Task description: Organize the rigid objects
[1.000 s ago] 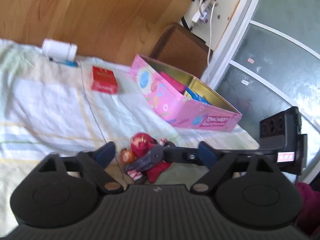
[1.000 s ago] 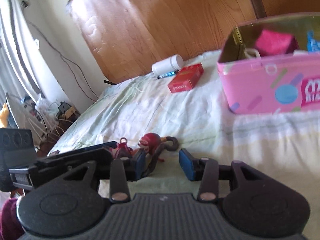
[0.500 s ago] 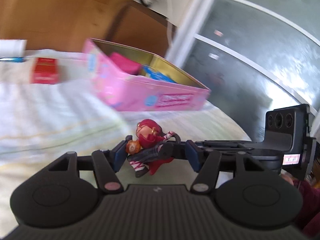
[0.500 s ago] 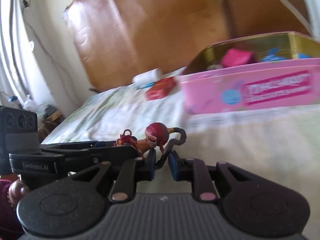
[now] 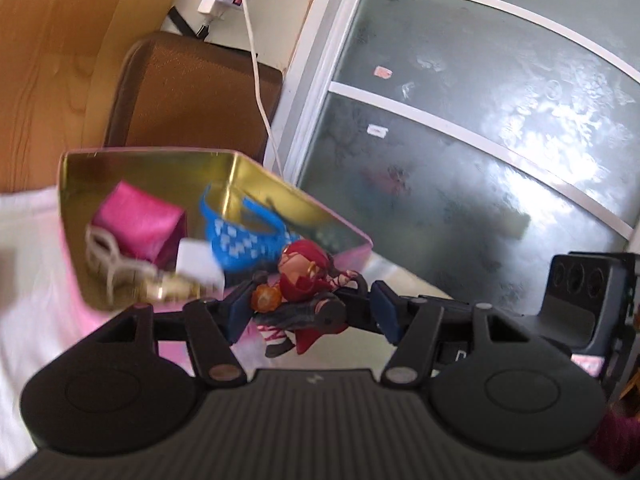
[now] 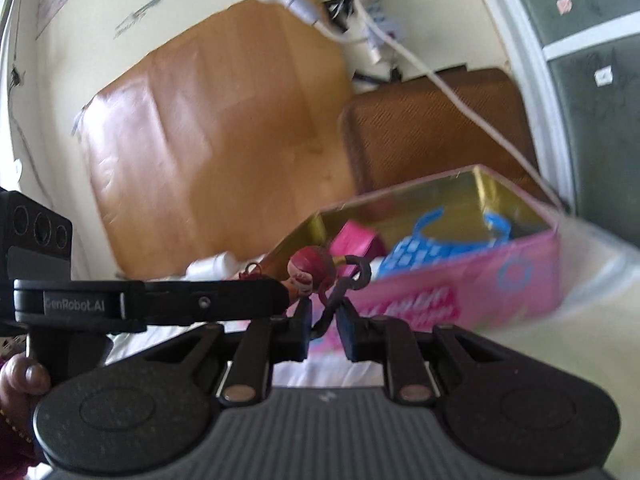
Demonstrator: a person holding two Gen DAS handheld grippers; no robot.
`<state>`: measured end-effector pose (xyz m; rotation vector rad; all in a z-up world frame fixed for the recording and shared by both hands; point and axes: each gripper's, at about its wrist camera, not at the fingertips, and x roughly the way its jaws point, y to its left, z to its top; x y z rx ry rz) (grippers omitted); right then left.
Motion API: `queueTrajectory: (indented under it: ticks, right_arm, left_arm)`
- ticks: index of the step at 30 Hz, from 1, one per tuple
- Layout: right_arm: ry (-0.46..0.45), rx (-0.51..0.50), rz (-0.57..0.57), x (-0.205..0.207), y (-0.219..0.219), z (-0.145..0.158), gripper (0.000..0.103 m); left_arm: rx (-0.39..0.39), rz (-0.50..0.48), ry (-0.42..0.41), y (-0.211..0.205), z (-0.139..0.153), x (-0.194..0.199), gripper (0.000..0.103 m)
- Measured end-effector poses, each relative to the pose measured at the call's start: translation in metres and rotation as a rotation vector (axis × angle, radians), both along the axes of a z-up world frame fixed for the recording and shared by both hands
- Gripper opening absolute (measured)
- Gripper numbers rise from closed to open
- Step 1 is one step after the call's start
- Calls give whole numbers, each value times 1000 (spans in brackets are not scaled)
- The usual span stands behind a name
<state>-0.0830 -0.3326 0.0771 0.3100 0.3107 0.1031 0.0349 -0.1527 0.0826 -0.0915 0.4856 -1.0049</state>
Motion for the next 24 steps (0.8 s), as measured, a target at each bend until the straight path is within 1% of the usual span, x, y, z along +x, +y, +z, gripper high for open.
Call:
queueTrajectory:
  ticks: [2, 5, 6, 7, 8, 9, 10, 11, 13, 14, 17, 21, 24]
  right_arm:
    - [-16, -11, -19, 13, -9, 2, 15]
    - [-28, -3, -37, 38, -24, 2, 15]
    - [-29, -8, -48, 48, -27, 1, 17]
    - [-35, -15, -66, 58, -30, 1, 18]
    - [-44, -25, -94, 65, -33, -1, 21]
    - [-51, -36, -127, 73, -35, -4, 35]
    - [-56, -38, -147, 78, -37, -7, 41]
    - [-61, -29, -160, 82, -39, -10, 42]
    - [-71, -12, -168, 82, -42, -17, 42]
    - [-80, -24, -173, 80, -42, -18, 42]
    - [-102, -63, -209, 74, -41, -18, 47]
    - [-115, -63, -203, 68, -37, -17, 47]
    - [-132, -82, -216, 62, -31, -14, 47]
  left_arm:
    - [1, 9, -2, -13, 4, 13, 64]
    - [-8, 32, 14, -31, 8, 34, 73]
    - [-6, 54, 23, -38, 8, 42, 78]
    - [0, 84, 31, -44, 8, 49, 87]
    - [0, 121, 33, -49, 7, 55, 90]
    - [-1, 155, 38, -52, 6, 62, 92]
    - [-2, 181, 50, -53, 6, 67, 92]
    - [-7, 202, 69, -53, 5, 71, 92]
    - [-22, 232, 103, -49, 3, 75, 92]
    - [-26, 233, 105, -47, 1, 74, 92]
    - [21, 263, 77, -46, -2, 68, 93]
    - [33, 276, 71, -41, -1, 60, 93]
    - [60, 294, 46, -38, 3, 50, 93]
